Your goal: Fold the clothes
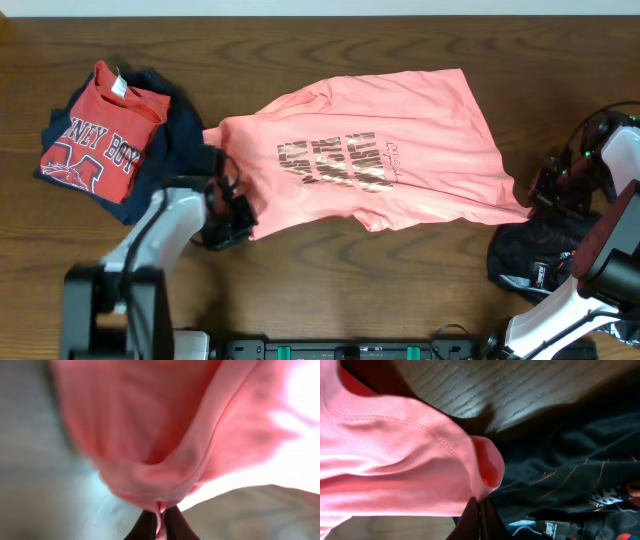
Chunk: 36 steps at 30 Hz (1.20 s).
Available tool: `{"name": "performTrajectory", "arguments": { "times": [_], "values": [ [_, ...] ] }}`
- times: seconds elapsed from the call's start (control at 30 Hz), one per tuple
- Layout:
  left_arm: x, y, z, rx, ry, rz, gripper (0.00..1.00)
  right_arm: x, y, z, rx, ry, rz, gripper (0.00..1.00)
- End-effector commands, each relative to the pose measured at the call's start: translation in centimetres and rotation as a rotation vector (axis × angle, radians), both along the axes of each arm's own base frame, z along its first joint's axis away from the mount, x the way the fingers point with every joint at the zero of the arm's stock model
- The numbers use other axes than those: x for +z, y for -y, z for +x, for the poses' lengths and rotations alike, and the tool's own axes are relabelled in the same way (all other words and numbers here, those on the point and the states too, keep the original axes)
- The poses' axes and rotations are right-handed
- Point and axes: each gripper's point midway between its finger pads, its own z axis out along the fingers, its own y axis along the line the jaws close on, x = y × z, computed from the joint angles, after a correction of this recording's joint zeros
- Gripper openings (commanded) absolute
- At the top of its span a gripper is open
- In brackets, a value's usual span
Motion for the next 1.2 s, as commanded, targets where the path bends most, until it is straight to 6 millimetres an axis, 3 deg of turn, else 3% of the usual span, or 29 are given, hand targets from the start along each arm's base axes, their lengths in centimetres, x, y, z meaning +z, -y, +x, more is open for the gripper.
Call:
{"name": "performTrajectory", "arguments": {
  "times": [0.0, 0.13, 0.27, 0.53, 0.67, 0.83, 1.07, 1.17],
  "values": [
    [2.7, -1.6, -0.2, 0.011, 0.074, 0.013, 0.06, 0.2, 0.6, -0.1, -0.031, 0.012, -0.017, 0.01],
    [5.6, -3.2, -1.1, 0.034, 0.153, 0.022, 0.06, 0.2, 1.0, 0.7, -0.069, 0.058, 0.006, 0.01],
    [7.2, -3.6, -1.7, 0.043, 0.206, 0.028, 0.06, 1.1, 0.2, 2.2, -0.039, 0.136, 0.076, 0.01],
    [7.2, -3.3, -4.8, 0.043, 0.1, 0.021, 0.06, 6.1, 0.3, 4.4, -0.017, 0.275, 0.072, 0.01],
    [7.2, -3.7, -5.2, 0.067, 0.084, 0.022, 0.06, 8.8, -0.5, 6.3, -0.001, 0.41, 0.085, 0.01],
    [7.4, -5.2, -3.5, 0.134, 0.147, 0.031, 0.06, 10.6, -3.1, 9.5, 0.047, 0.564, 0.164, 0.01],
    [8.8, -7.1, 1.9, 0.174, 0.381, 0.064, 0.06, 11.4, -7.1, 14.5, 0.205, 0.726, 0.133, 0.01],
    [9.1, -7.5, 3.4, 0.173, 0.434, 0.072, 0.06, 11.6, -7.9, 16.1, 0.252, 0.769, 0.071, 0.01]
  ]
}}
